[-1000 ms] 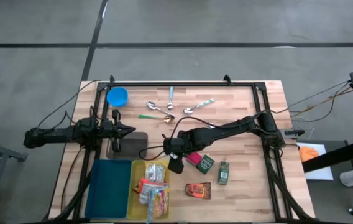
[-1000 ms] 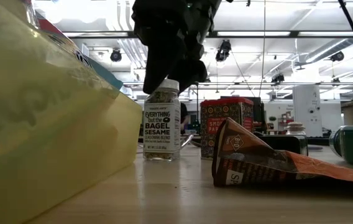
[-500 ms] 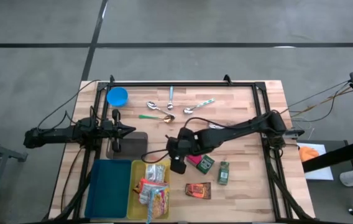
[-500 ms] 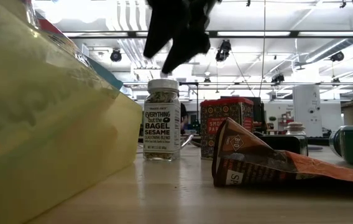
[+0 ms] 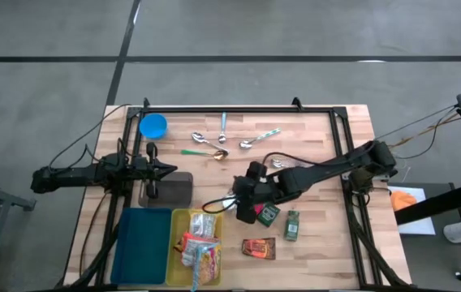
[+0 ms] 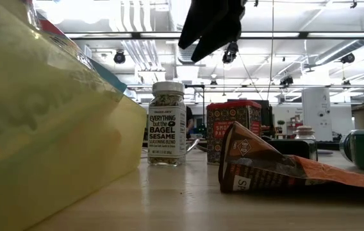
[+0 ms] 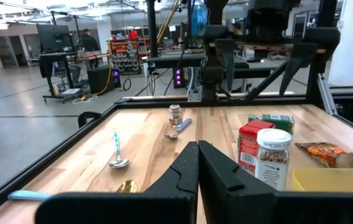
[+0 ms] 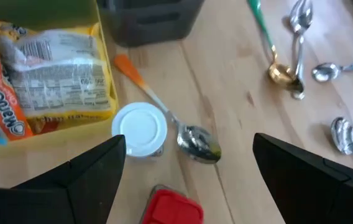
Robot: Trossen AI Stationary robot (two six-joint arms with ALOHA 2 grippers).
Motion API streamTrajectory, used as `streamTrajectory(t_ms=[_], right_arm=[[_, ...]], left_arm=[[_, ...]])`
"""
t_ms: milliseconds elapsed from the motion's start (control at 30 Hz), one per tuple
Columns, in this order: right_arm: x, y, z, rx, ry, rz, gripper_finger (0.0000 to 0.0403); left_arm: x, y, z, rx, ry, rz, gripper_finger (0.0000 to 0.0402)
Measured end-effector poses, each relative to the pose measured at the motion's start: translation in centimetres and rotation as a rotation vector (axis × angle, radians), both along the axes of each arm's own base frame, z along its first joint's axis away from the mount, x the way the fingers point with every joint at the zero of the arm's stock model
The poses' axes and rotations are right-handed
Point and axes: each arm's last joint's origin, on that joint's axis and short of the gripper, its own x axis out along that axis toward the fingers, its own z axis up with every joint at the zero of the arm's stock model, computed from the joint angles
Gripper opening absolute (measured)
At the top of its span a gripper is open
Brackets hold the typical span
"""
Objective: Pick & Place Food Item
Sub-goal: Put the white seasoning bottle into the blue bin
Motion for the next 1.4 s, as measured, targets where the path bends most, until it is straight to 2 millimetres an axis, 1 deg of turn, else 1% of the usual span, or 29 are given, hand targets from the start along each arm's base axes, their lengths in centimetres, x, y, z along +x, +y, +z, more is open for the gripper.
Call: streamTrajectory(t_ms=[167, 267, 400, 533, 600, 667, 767, 933, 1033, 1133, 1300, 1400], right_arm=[[-2.3, -0.8, -0.5, -0.027, -0.125, -0.035, 0.0349], [-4.1, -1.4, -1.4, -0.044, -0.189, -0.006, 0.0349], [-6.5, -2.5, -3.0, -0.077, -0.276, 0.046, 0.0349], [-9.2, -3.5, -3.5, -0.059, -0.415, 0.076, 0.0349], [-10.6, -3.7, -3.9, -0.044, -0.458, 0.100, 0.0349], [-12.1, -4.0, -4.0, -0.048, -0.505, 0.114, 0.0349], [-14.3, -4.6, -4.0, -0.056, -0.565, 0.112, 0.0349], [-17.6, -5.5, -4.8, -0.050, -0.671, 0.088, 0.0349], [-18.9, -5.8, -5.0, -0.038, -0.769, 0.081, 0.0349], [-19.8, -5.9, -4.9, -0.024, -0.850, 0.095, 0.0349], [-20.4, -6.1, -5.5, -0.026, -0.855, 0.095, 0.0349], [-20.4, -6.1, -5.5, -0.031, -0.861, 0.095, 0.0349]], left_arm=[[0.0, 0.0, 0.0, 0.000, 0.001, 0.000, 0.0010], [0.0, 0.0, 0.0, 0.000, 0.000, 0.000, 0.0010], [0.0, 0.0, 0.0, 0.000, 0.004, 0.000, 0.0010], [0.1, 0.0, -0.1, -0.001, 0.014, 0.001, 0.0010], [0.1, 0.0, -0.1, 0.000, 0.017, 0.000, 0.0010], [0.1, 0.0, -0.2, -0.001, 0.019, 0.000, 0.0010], [0.1, 0.0, -0.1, -0.001, 0.019, 0.000, 0.0010], [0.1, 0.0, -0.2, -0.001, 0.020, 0.000, 0.0010], [0.1, 0.0, -0.2, -0.001, 0.021, 0.000, 0.0010], [0.2, 0.0, -0.2, -0.001, 0.026, 0.000, 0.0010], [0.2, 0.0, -0.3, -0.002, 0.033, 0.000, 0.0010], [0.2, 0.0, -0.3, -0.001, 0.033, 0.000, 0.0010]])
